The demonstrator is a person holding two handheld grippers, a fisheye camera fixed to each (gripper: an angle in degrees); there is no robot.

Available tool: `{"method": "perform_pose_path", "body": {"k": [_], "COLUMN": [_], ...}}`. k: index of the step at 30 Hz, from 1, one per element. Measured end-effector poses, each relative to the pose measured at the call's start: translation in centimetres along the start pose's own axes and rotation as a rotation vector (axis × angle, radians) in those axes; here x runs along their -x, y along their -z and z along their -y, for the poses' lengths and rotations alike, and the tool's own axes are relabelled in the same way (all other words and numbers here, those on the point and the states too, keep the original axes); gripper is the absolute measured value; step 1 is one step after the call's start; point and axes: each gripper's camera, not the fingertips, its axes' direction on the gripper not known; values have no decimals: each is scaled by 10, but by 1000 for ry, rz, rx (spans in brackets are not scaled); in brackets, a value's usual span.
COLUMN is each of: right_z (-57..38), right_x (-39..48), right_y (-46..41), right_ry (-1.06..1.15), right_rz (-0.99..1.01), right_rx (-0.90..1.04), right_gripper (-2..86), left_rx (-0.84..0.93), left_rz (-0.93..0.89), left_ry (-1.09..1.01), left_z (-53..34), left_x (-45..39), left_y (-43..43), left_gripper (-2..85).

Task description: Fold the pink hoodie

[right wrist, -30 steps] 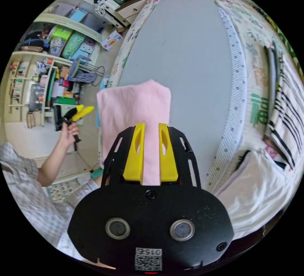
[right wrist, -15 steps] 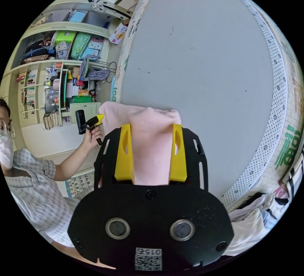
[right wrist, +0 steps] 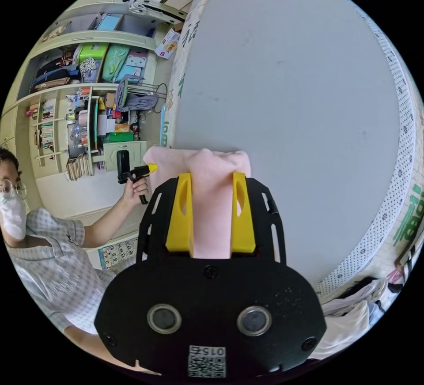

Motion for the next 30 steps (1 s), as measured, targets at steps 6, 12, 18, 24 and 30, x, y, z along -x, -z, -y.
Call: {"method": "perform_pose_path", "body": {"k": [6, 12, 18, 24, 30], "right_z": [4, -45, -164, -322, -490], "right_x": [15, 14, -6, -51, -141], "right_y": [-55, -53, 34, 128, 241], "right_ry": [93, 156, 329, 474, 557], "right_rz": [-18, 135, 377, 468, 440], "right_rx": [-37, -258, -618, -909, -1089], "right_gripper": [113, 83, 79, 79, 79], "left_rx": [-78, -190, -288, -376, -331], "left_rz": [56, 122, 188, 272, 148], "left_ry": [51, -35, -394, -732, -918], "left_z": [-48, -81, -106, -165, -218], "left_x": [17, -12, -122, -244, -313], "left_y": [22, 40, 44, -1, -99], "left_gripper": [58, 55, 52, 51, 50]}}
